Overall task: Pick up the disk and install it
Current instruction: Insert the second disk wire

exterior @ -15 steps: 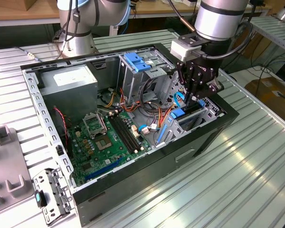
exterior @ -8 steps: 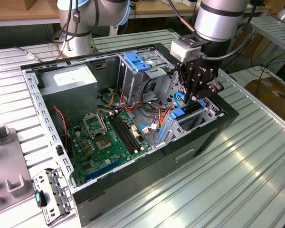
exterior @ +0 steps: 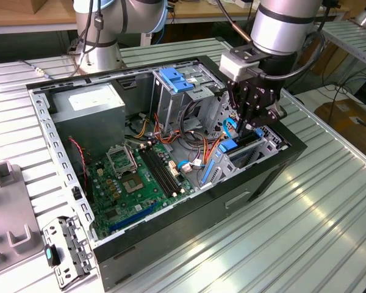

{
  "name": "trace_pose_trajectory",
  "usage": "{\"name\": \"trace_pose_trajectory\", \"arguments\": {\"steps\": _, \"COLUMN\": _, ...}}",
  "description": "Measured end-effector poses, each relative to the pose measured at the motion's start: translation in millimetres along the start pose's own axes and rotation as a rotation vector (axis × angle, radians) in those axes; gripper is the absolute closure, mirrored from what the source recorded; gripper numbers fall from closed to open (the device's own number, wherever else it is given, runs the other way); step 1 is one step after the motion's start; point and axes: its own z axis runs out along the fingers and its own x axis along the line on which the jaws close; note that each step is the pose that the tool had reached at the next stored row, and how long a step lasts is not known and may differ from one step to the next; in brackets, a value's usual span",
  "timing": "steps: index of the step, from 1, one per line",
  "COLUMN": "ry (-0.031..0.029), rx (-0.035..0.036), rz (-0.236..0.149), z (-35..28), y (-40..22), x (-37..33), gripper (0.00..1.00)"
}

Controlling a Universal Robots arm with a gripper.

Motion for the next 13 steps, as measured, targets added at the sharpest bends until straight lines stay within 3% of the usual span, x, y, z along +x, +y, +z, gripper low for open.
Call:
{"name": "trace_pose_trajectory", "arguments": {"steps": 5, "ry": -0.0171, "rx": 0.0007, "rz": 0.001, "z": 1.7, "y": 0.1, "x": 2.1, "gripper": 0.84}}
{"name": "trace_pose_trajectory", "arguments": {"steps": 13, "ry": -0.0258, "rx": 0.0006, "rz": 0.002, "z": 5.6, "y": 0.3, "x": 5.3, "gripper": 0.84}}
